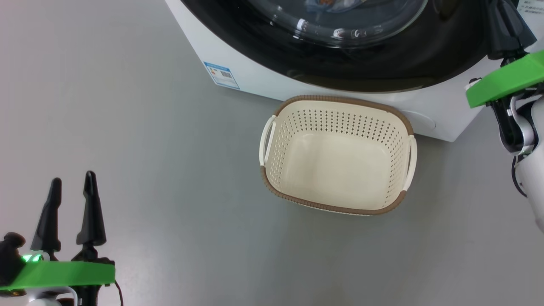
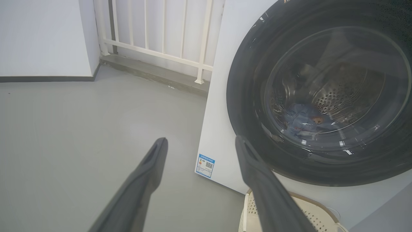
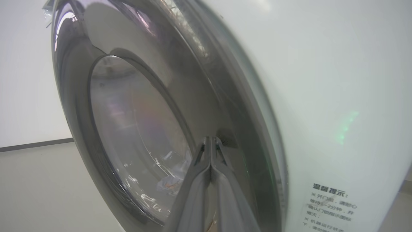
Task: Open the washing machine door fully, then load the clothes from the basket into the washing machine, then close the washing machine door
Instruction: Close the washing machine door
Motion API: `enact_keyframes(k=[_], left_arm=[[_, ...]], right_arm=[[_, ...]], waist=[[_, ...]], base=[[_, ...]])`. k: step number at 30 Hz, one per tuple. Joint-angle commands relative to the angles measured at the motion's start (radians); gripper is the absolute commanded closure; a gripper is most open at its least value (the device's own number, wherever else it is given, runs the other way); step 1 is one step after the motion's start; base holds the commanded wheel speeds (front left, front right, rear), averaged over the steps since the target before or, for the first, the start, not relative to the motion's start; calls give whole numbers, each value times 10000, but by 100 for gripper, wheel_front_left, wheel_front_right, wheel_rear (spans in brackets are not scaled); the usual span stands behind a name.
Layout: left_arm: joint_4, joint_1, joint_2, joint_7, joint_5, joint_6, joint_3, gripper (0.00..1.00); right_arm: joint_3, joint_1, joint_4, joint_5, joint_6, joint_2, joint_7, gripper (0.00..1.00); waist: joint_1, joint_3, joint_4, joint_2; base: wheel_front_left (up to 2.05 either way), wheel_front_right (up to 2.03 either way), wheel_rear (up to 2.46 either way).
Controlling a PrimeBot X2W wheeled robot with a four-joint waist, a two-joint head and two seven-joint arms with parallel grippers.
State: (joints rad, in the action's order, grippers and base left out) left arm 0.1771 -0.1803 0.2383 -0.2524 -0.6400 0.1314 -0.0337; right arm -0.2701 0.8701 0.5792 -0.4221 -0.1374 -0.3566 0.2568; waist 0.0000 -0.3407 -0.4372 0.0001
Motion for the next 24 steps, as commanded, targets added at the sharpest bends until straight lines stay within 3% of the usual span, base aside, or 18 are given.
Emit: enact_keyframes(k=[1,2,4,6,15,24], left_arm=[[-78,-32,509,-93,45,-8,353,0],[-50,-4,532,-93,46,-8,348,0],[-12,35,594,-93,52,-8,324,0],[2,72,671,-93,74,-8,290,0],[38,334,1017,-93,173,-8,65,0],[109,757,1212,-93,219,-8,-54,0]], right_arm=[[8,-422,-351,-96,67,117,49,93],[42,-555,-442,-114,67,158,49,75],[139,-858,-685,-153,67,245,49,49],[200,-1199,-987,-188,67,332,49,0],[187,-2620,-2105,-453,67,600,49,0],[185,-4048,-3311,-329,67,820,49,0]], waist=[[0,212,43,-1],[0,311,62,-1],[0,534,100,-1],[0,780,147,-1],[0,1877,524,-1],[0,2936,1351,-1]], base=[[0,0,0],[0,0,0],[0,0,0],[0,0,0],[0,0,0],[0,0,0]])
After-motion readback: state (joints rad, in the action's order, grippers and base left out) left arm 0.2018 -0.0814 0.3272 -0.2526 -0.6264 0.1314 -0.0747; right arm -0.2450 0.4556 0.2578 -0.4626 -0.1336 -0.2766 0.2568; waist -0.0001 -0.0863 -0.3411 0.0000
